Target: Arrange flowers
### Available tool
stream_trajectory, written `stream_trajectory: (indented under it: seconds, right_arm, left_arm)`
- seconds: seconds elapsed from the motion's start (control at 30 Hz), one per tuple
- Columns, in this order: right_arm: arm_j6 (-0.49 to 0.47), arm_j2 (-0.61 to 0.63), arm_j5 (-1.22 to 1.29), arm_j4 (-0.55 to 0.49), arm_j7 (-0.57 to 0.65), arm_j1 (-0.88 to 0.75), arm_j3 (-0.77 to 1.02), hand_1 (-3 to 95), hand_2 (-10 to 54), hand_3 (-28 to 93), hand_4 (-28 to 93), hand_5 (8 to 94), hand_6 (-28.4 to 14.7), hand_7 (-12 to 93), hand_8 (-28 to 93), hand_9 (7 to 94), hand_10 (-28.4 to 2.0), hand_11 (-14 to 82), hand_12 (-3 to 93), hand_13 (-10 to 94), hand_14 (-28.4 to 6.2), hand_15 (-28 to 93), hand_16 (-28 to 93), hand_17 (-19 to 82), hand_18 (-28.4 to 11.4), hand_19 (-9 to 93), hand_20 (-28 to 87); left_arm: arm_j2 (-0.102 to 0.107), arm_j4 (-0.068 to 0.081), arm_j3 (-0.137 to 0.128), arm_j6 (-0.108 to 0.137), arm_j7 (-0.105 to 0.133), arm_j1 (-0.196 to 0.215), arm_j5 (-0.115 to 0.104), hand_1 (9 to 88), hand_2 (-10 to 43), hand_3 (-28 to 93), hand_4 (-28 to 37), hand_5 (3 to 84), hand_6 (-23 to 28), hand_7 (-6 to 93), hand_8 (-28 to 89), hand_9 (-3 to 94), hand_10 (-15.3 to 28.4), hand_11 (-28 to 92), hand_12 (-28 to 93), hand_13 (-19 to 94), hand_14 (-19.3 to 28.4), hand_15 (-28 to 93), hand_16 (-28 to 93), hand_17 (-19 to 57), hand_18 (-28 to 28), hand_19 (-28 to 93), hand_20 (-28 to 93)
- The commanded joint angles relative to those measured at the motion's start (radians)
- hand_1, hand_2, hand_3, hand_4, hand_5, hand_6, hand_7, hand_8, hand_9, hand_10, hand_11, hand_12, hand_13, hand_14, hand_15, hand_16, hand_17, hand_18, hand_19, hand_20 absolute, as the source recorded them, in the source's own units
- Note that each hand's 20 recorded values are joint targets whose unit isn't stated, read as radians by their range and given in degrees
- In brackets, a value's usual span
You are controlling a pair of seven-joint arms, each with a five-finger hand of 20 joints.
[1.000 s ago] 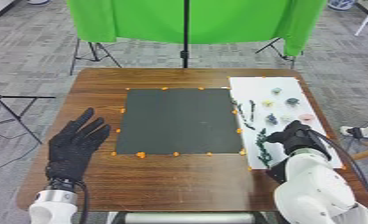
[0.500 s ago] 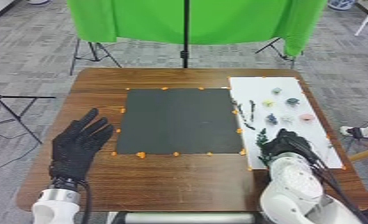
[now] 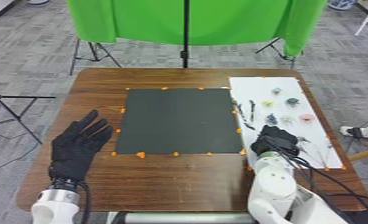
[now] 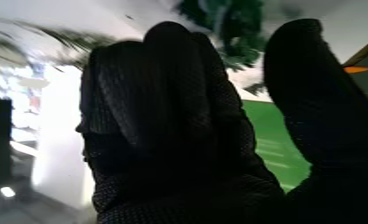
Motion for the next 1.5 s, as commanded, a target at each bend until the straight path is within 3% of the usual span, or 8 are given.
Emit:
stream_trajectory:
  seconds: [0.03, 0.53, 0.77, 0.87, 1.0, 1.17, 1.4, 1.5]
  right_arm:
    - [0.01, -0.007, 0.031, 0.053, -0.03, -0.054, -0.051, 53.8, -9.5, 68, -28, 80.0, -3.5, 31, 5, 83.2, -13.4, 51.5, 21.2, 80, -10.3, 71, 16, 40, -24.3, 93, 15]
    - [0.296, 0.031, -0.123, -0.032, -0.04, -0.078, 0.029, 57.1, -9.5, 74, -28, 88.1, -5.8, 27, 13, 90.2, -12.0, 52.2, 22.0, 87, -7.9, 72, 18, 46, -25.2, 93, 33]
    - [0.363, 0.014, -0.164, -0.078, -0.061, -0.016, 0.009, 56.5, -9.5, 76, -28, 90.0, -6.0, 25, 14, 91.9, -12.1, 51.7, 21.7, 89, -7.7, 72, 19, 48, -25.4, 93, 35]
    - [0.381, -0.036, -0.123, -0.081, -0.114, 0.058, -0.024, 56.5, -9.5, 76, -28, 90.6, -6.1, 24, 15, 92.5, -12.1, 51.2, 21.7, 90, -7.5, 72, 19, 48, -25.6, 93, 37]
    - [0.387, -0.131, -0.14, 0.021, -0.211, 0.264, -0.157, 56.5, -9.5, 76, -28, 91.0, -6.1, 24, 15, 92.7, -11.9, 50.9, 21.8, 90, -7.5, 72, 19, 48, -25.8, 93, 37]
    - [0.387, -0.299, -0.085, 0.196, -0.297, 0.498, -0.297, 56.1, -9.5, 77, -28, 91.5, -6.3, 23, 16, 93.4, -11.5, 50.5, 21.7, 91, -7.3, 71, 19, 49, -25.8, 93, 38]
    - [0.318, -0.464, 0.016, 0.414, -0.338, 0.603, -0.392, 55.7, -9.5, 77, -28, 91.7, -6.4, 22, 16, 93.6, -11.4, 50.3, 21.9, 91, -7.3, 71, 19, 49, -25.7, 93, 39]
    - [0.282, -0.485, 0.093, 0.463, -0.297, 0.615, -0.428, 55.6, -9.5, 77, -28, 91.9, -6.3, 22, 16, 93.5, -11.4, 50.3, 22.0, 91, -7.2, 71, 19, 49, -25.5, 93, 39]
  left_arm:
    - [-0.006, -0.001, 0.001, 0.011, 0.001, 0.014, -0.003, 24.1, 7.0, 80, -24.3, 42.0, 11.5, 11.8, -9, 38.4, 21.0, 25, 10, 29, 28.0, 50, -9, -8.2, 25.2, 57, 10]
    - [0.011, -0.013, -0.013, 0.023, 0.025, 0.027, -0.014, 23.9, 6.8, 80, -24.1, 42.3, 11.6, 12.1, -9, 38.4, 21.2, 26, 10, 29, 28.1, 51, -9, -8.3, 25.1, 57, 10]
    - [0.031, -0.039, -0.029, 0.003, 0.04, 0.027, -0.003, 23.9, 6.7, 81, -24.1, 42.4, 11.8, 12.1, -9, 38.4, 21.3, 26, 10, 29, 28.1, 51, -9, -8.3, 25.1, 57, 10]
    - [0.06, -0.039, -0.02, 0.03, 0.081, 0.03, -0.017, 24.0, 6.8, 80, -24.1, 42.4, 11.8, 12.1, -9, 38.4, 21.3, 26, 10, 29, 28.1, 51, -9, -8.4, 25.1, 57, 10]
    - [0.092, -0.04, -0.033, 0.021, 0.08, 0.019, -0.02, 23.9, 6.6, 81, -24.0, 42.3, 11.7, 12.1, -9, 38.5, 21.3, 26, 10, 29, 28.2, 51, -9, -8.4, 25.0, 56, 10]
    - [0.122, -0.035, -0.041, 0.016, 0.074, -0.039, -0.014, 23.9, 6.5, 81, -24.0, 42.2, 11.6, 12.1, -9, 38.3, 21.2, 26, 10, 29, 28.2, 52, -9, -8.4, 25.0, 56, 11]
    - [0.148, 0.003, 0.012, 0.0, 0.022, -0.188, 0.002, 24.0, 6.6, 81, -24.0, 42.0, 11.5, 12.0, -9, 38.3, 21.3, 26, 11, 29, 28.3, 52, -9, -7.8, 26.0, 59, 12]
    - [0.161, 0.023, 0.043, -0.01, 0.019, -0.244, 0.003, 24.0, 6.6, 80, -23.9, 41.9, 11.5, 12.0, -9, 38.3, 21.1, 26, 11, 29, 28.3, 52, -9, -7.8, 26.0, 59, 12]
